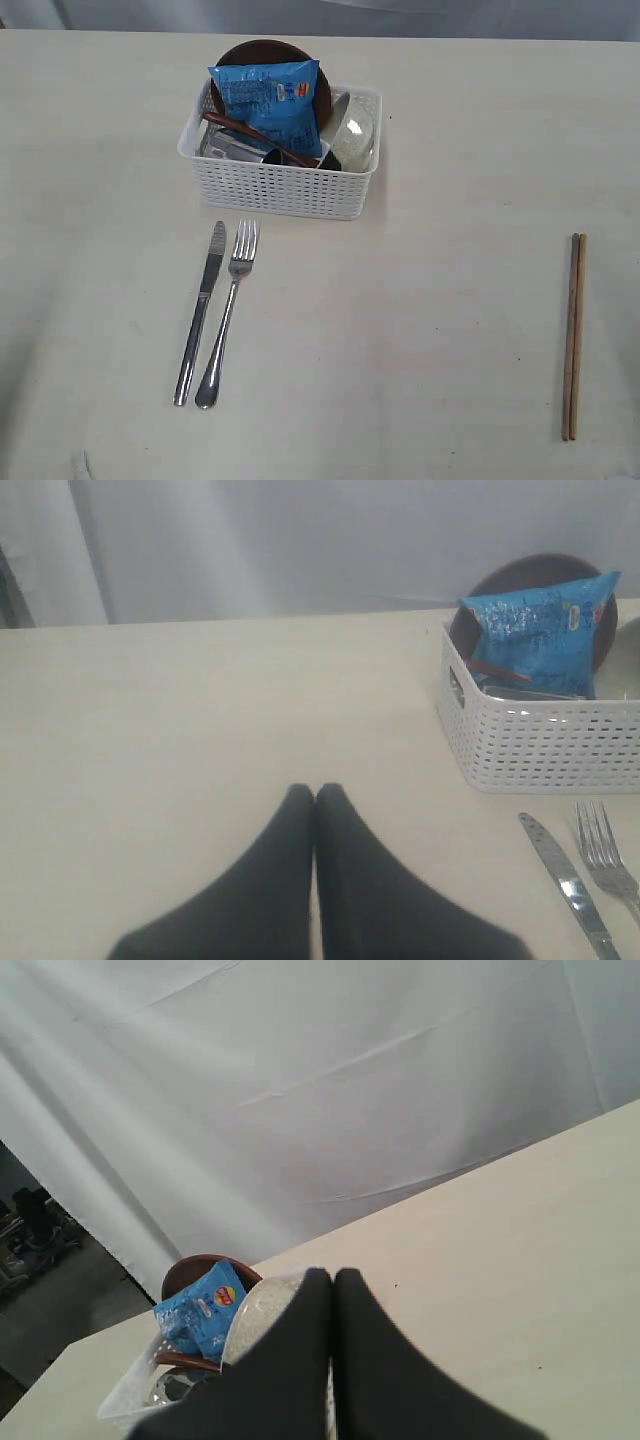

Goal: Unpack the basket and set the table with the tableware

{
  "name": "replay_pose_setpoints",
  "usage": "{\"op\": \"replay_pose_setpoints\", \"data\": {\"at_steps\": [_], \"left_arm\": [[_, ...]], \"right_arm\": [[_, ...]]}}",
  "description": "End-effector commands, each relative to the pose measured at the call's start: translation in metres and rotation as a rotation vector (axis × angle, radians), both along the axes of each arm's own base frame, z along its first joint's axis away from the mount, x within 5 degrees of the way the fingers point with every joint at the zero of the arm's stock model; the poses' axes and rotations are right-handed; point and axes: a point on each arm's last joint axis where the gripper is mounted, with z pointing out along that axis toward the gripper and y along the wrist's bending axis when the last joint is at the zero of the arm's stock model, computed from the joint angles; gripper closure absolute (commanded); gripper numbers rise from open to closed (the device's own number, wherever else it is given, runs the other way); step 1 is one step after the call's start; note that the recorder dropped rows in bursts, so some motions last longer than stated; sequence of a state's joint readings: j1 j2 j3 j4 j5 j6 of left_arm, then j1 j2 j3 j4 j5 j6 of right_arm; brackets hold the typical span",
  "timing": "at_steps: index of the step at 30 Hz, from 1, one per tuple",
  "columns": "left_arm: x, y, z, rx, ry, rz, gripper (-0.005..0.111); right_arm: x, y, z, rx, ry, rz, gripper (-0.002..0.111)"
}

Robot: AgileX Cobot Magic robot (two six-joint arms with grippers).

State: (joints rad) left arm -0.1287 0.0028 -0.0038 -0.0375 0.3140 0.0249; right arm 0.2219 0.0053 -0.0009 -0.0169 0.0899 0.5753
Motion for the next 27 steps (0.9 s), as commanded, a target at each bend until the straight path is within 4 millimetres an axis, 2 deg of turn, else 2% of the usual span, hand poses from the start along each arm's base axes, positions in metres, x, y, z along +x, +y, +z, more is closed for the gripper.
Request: {"op": "replay_pose_setpoints", "data": {"at_steps": [1, 9, 13, 15, 17, 21, 25, 27], "left_arm": [[0.0, 0.0, -0.001, -0.005, 0.004, 0.0, 0.107], [0.0, 0.0, -0.001, -0.005, 0.004, 0.0, 0.107], [0.0, 0.0, -0.001, -0.005, 0.004, 0.0, 0.107], [0.0, 0.0, -0.001, -0.005, 0.004, 0.0, 0.107], [0.0, 0.0, -0.001, 0.01, 0.003, 0.002, 0.107], [0.0, 0.0, -0.001, 0.01, 0.003, 0.002, 0.107], [0.0, 0.0, -0.001, 0.01, 0.003, 0.002, 0.107], [0.0, 0.0, -0.001, 0.01, 0.003, 0.002, 0.107]], "right_arm": [[0.0, 0.0, 0.0, -0.027, -0.013, 0.002, 0.109], [-0.001, 0.0, 0.004, -0.014, -0.057, 0.003, 0.109], [-0.006, -0.001, 0.031, 0.13, -0.327, 0.014, 0.109], [-0.007, -0.001, 0.035, 0.134, -0.382, 0.016, 0.109], [-0.006, 0.0, 0.036, 0.084, -0.31, 0.014, 0.109], [0.002, 0.0, 0.057, -0.062, -0.1, -0.009, 0.108], [0.032, 0.006, 0.085, -0.148, 0.033, -0.007, 0.108], [0.052, 0.01, 0.094, -0.191, 0.13, -0.005, 0.103]]}}
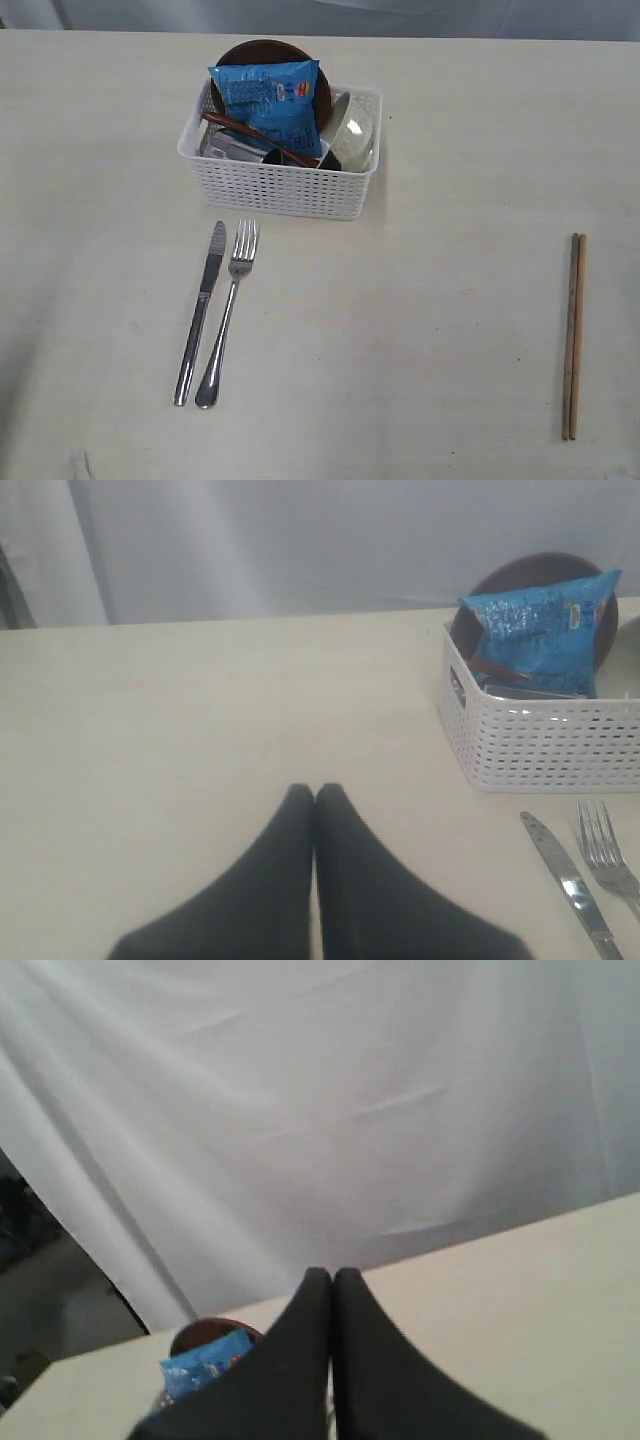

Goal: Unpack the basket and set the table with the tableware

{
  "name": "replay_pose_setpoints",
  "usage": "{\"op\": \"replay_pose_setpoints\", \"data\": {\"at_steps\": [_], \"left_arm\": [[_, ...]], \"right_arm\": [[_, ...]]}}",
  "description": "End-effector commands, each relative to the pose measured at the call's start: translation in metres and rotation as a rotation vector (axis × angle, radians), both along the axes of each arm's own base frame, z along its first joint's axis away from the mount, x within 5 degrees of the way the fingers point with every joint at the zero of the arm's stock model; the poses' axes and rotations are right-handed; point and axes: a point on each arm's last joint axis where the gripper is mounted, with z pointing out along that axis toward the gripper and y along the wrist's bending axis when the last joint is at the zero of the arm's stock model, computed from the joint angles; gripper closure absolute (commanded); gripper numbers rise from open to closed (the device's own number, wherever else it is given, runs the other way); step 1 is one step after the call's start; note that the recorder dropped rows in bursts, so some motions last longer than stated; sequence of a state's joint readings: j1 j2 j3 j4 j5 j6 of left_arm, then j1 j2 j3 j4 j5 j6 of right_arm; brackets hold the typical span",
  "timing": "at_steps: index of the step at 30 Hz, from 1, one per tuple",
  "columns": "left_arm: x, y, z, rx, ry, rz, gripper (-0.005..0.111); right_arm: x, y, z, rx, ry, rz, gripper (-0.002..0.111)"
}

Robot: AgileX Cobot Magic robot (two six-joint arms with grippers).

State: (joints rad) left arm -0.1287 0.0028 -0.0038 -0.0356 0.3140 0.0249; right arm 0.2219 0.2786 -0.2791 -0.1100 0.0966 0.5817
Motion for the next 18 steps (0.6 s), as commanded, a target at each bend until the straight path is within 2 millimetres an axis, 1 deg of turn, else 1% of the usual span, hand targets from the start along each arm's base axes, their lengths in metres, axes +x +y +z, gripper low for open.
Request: {"op": "replay_pose_setpoints", "data": {"at_steps": [1, 4, 6, 8, 10, 13, 14, 15, 16, 17, 18], "left_arm": [[0.0, 0.0, -0.001, 0.008, 0.003, 0.001, 0.107], [0.0, 0.0, -0.001, 0.008, 0.003, 0.001, 0.107], [0.0, 0.0, -0.001, 0.008, 0.003, 0.001, 0.107], [0.0, 0.0, -0.001, 0.008, 0.003, 0.001, 0.107], [0.0, 0.0, -0.001, 0.008, 0.003, 0.001, 0.107], [0.0, 0.0, -0.001, 0.008, 0.003, 0.001, 0.107], [0.0, 0.0, -0.001, 0.008, 0.003, 0.001, 0.107], [0.0, 0.0, -0.001, 0.008, 0.003, 0.001, 0.107], [0.0, 0.0, -0.001, 0.008, 0.003, 0.001, 0.107], [0.0, 0.0, -0.001, 0.008, 0.003, 0.001, 0.107], [0.0, 0.0, -0.001, 0.008, 0.003, 0.001, 0.107]], "right_arm": [[0.044, 0.009, 0.021, -0.128, 0.212, -0.005, 0.099], [0.079, 0.016, 0.025, -0.177, 0.403, -0.003, 0.08], [0.104, 0.023, 0.018, -0.24, 0.569, 0.029, 0.069], [0.129, 0.034, 0.011, -0.285, 0.724, 0.106, 0.062], [0.151, 0.047, 0.005, -0.278, 0.823, 0.19, 0.061], [0.185, 0.065, -0.003, -0.234, 0.89, 0.302, 0.062], [0.206, 0.076, -0.008, -0.188, 0.915, 0.359, 0.062], [0.215, 0.081, -0.012, -0.178, 0.934, 0.396, 0.062], [0.232, 0.091, -0.023, -0.173, 0.978, 0.467, 0.062], [0.24, 0.096, -0.028, -0.177, 0.996, 0.498, 0.062], [0.251, 0.106, -0.036, -0.207, 1.016, 0.528, 0.062]]}}
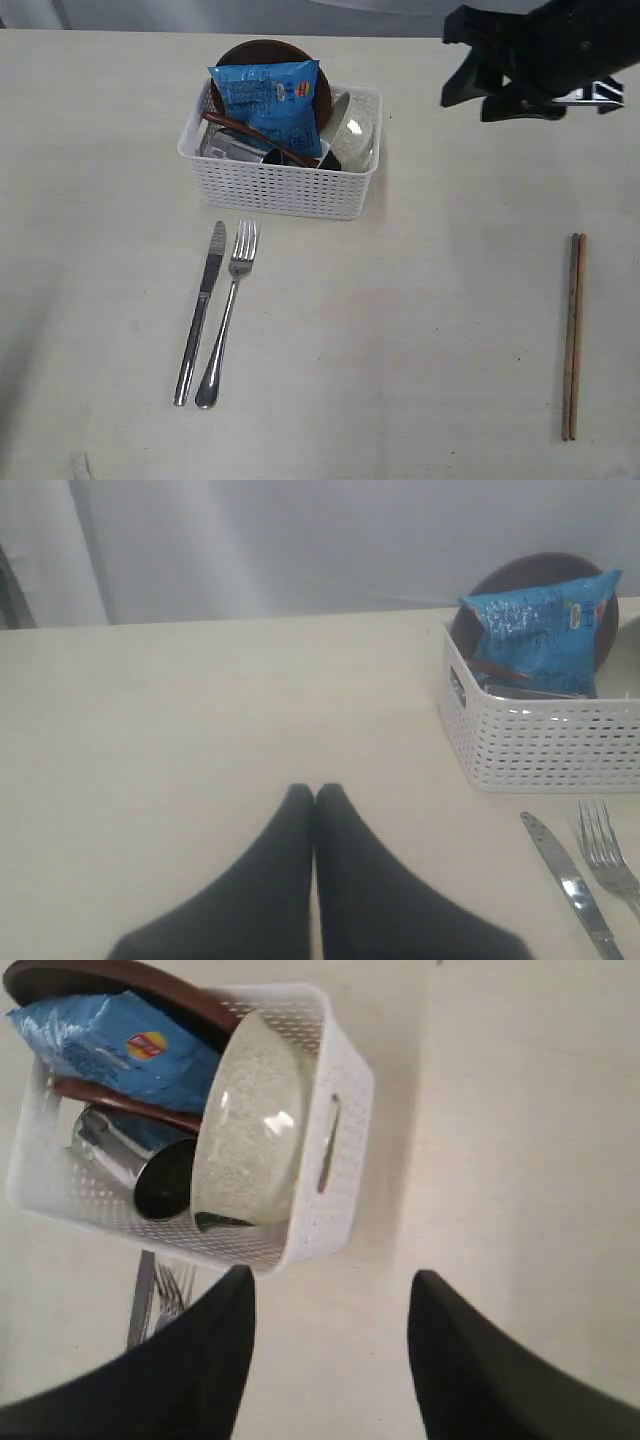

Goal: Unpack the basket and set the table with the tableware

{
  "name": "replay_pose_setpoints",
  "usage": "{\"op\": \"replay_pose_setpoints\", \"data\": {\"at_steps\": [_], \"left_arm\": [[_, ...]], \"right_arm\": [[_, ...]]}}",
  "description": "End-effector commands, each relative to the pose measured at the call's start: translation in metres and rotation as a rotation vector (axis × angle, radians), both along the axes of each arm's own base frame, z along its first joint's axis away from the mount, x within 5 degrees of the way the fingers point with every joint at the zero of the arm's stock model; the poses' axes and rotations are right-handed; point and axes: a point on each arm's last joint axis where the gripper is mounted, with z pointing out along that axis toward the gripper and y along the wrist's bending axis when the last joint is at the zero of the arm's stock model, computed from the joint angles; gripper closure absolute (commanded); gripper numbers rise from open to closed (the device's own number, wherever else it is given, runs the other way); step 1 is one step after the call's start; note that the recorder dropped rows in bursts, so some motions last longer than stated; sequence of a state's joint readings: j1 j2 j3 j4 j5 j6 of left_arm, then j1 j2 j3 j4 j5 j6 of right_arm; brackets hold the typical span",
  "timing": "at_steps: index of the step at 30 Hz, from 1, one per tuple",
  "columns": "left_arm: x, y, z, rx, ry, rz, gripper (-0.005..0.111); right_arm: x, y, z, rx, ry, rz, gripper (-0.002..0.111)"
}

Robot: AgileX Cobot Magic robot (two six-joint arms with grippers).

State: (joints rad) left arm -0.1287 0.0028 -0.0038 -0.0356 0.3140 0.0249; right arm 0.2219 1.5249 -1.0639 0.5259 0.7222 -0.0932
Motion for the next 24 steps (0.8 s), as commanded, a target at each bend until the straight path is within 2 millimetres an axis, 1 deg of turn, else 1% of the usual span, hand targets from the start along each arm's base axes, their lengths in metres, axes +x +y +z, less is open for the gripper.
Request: {"op": "replay_pose_setpoints", "data": {"at_steps": [1, 2, 3, 4, 6, 10, 13, 21, 24], "left_arm": [[0.0, 0.0, -0.001, 0.008, 0.003, 0.001, 0.107], [0.0, 0.0, -0.001, 0.008, 0.003, 0.001, 0.107], [0.0, 0.0, -0.001, 0.008, 0.003, 0.001, 0.107], [0.0, 0.0, -0.001, 0.008, 0.003, 0.001, 0.107], [0.0, 0.0, -0.002, 0.008, 0.006, 0.001, 0.107], [0.0, 0.0, -0.002, 0.008, 0.006, 0.001, 0.107], [0.0, 0.0, -0.002, 0.008, 0.006, 0.001, 0.107], [0.0, 0.0, -0.002, 0.008, 0.006, 0.001, 0.107], [0.0, 0.0, -0.002, 0.008, 0.006, 0.001, 0.107]], "right_arm": [[0.037, 0.03, -0.022, -0.001, 0.056, 0.141, 0.062], [0.053, 0.037, -0.027, -0.042, 0.028, 0.141, 0.062], [0.06, 0.04, -0.027, -0.051, 0.018, 0.128, 0.062], [0.077, 0.042, -0.03, -0.072, 0.008, 0.086, 0.062], [0.097, 0.045, -0.037, -0.108, 0.011, 0.066, 0.062], [0.124, 0.056, -0.057, -0.11, 0.027, 0.072, 0.062], [0.132, 0.059, -0.074, -0.123, 0.08, 0.09, 0.062], [0.133, 0.063, -0.094, -0.14, 0.118, 0.101, 0.062], [0.132, 0.066, -0.095, -0.147, 0.118, 0.111, 0.062]]}}
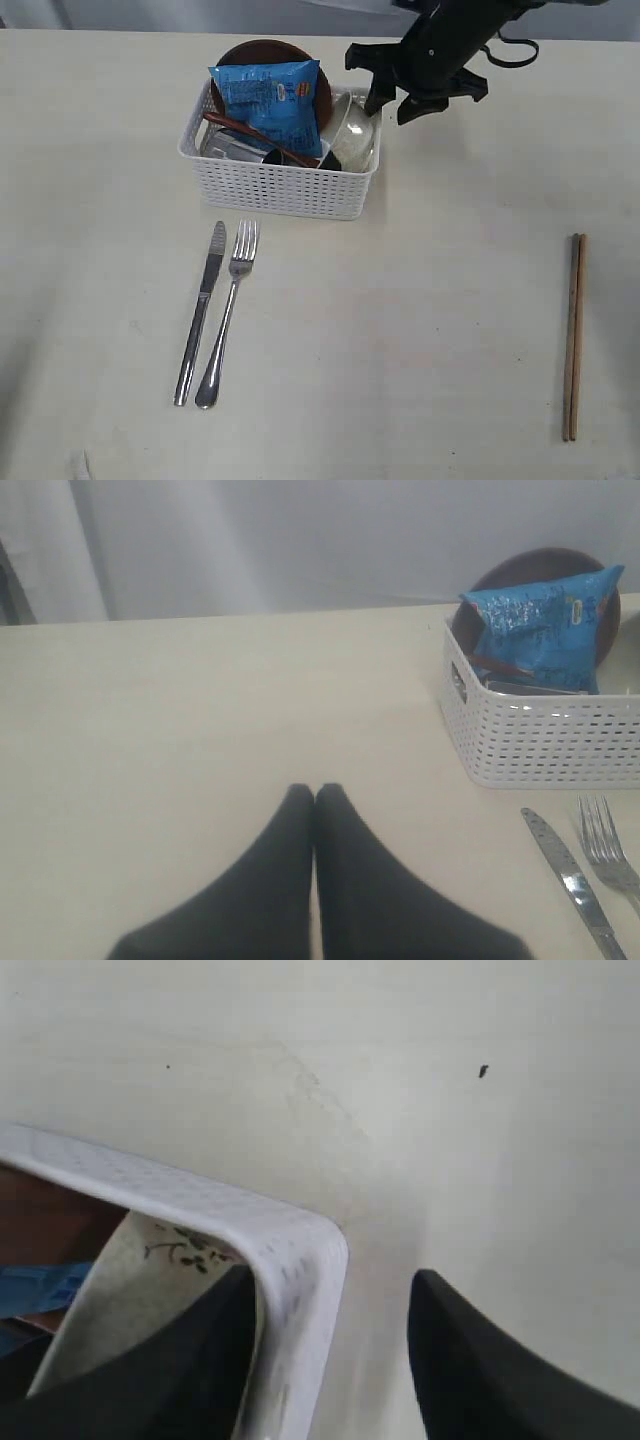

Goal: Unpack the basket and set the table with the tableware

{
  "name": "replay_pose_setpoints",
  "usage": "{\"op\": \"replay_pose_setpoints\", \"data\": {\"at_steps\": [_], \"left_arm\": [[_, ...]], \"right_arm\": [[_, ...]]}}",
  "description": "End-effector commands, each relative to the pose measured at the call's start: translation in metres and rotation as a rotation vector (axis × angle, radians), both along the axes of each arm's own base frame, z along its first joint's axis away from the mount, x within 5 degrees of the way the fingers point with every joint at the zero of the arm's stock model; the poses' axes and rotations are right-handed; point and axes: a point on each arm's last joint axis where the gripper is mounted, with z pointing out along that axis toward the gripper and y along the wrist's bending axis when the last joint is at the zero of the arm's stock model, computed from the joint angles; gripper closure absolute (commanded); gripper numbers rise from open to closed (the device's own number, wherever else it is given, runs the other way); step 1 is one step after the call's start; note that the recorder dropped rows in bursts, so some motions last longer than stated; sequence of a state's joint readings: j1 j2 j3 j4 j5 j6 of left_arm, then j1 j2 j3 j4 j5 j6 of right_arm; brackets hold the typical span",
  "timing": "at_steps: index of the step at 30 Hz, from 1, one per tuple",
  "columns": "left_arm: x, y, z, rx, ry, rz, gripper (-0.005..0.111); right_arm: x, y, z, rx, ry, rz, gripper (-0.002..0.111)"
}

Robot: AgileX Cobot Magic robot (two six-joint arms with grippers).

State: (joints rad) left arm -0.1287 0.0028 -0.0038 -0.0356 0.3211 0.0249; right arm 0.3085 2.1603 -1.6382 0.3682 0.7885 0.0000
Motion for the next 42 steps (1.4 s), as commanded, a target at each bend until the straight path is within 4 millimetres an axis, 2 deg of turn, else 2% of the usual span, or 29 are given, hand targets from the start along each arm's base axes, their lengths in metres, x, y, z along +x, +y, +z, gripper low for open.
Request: {"op": "replay_pose_setpoints", "data": {"at_steps": [1, 3, 5, 7, 11, 12, 24, 29, 37, 42], "left_arm": [[0.0, 0.0, -0.001, 0.007, -0.001, 0.002, 0.107], [0.0, 0.0, -0.001, 0.007, -0.001, 0.002, 0.107], [0.0, 0.0, -0.001, 0.007, -0.001, 0.002, 0.107], [0.0, 0.0, -0.001, 0.007, -0.001, 0.002, 0.107], [0.0, 0.0, -0.001, 0.007, -0.001, 0.002, 0.107], [0.0, 0.0, -0.001, 0.007, -0.001, 0.002, 0.107], [0.0, 0.0, -0.001, 0.007, -0.001, 0.002, 0.107], [0.0, 0.0, -0.001, 0.007, -0.001, 0.002, 0.107], [0.0, 0.0, -0.001, 0.007, -0.001, 0.002, 0.107], [0.0, 0.0, -0.001, 0.007, -0.001, 0.002, 0.107]], "right_arm": [[0.0, 0.003, -0.001, -0.016, -0.004, 0.017, 0.062], [0.001, 0.003, 0.002, -0.032, -0.009, 0.031, 0.062], [0.002, 0.001, 0.004, -0.063, -0.016, 0.052, 0.068], [0.002, -0.001, 0.005, -0.097, -0.012, 0.071, 0.078], [0.0, -0.004, 0.005, -0.141, 0.002, 0.097, 0.106], [0.0, -0.004, 0.005, -0.146, 0.003, 0.1, 0.108], [0.002, -0.023, 0.02, -0.382, 0.032, 0.203, 0.109], [0.008, -0.047, 0.021, -0.405, 0.054, 0.139, 0.109], [0.016, -0.102, 0.02, -0.392, 0.117, -0.015, 0.108], [0.016, -0.107, 0.02, -0.393, 0.123, 0.008, 0.108]]}}
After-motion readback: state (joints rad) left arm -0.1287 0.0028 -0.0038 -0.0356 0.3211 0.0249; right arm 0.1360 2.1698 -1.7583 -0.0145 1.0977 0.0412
